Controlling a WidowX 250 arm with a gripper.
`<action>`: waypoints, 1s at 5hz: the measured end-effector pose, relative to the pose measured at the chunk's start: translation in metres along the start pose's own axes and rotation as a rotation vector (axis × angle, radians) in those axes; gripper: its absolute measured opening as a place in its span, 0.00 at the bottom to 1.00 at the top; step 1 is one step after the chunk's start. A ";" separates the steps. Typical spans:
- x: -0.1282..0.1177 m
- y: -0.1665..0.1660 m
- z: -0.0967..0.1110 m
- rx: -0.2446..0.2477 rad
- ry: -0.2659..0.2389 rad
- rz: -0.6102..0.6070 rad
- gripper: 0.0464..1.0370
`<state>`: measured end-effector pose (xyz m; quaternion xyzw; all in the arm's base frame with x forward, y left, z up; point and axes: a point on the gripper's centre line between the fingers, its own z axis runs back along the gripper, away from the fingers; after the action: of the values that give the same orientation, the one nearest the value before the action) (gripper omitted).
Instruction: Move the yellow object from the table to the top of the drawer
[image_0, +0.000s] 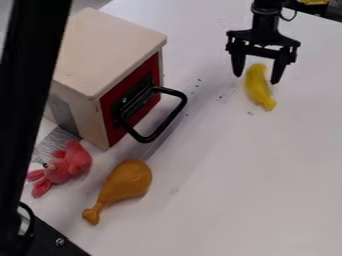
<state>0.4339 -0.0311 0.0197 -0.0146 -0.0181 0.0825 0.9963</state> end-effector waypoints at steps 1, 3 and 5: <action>-0.003 0.002 -0.008 0.010 0.020 0.004 0.91; -0.013 0.005 -0.015 0.014 0.046 -0.031 0.50; -0.011 0.020 0.075 -0.020 -0.118 -0.133 0.50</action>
<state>0.4166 -0.0115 0.0939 -0.0186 -0.0784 0.0167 0.9966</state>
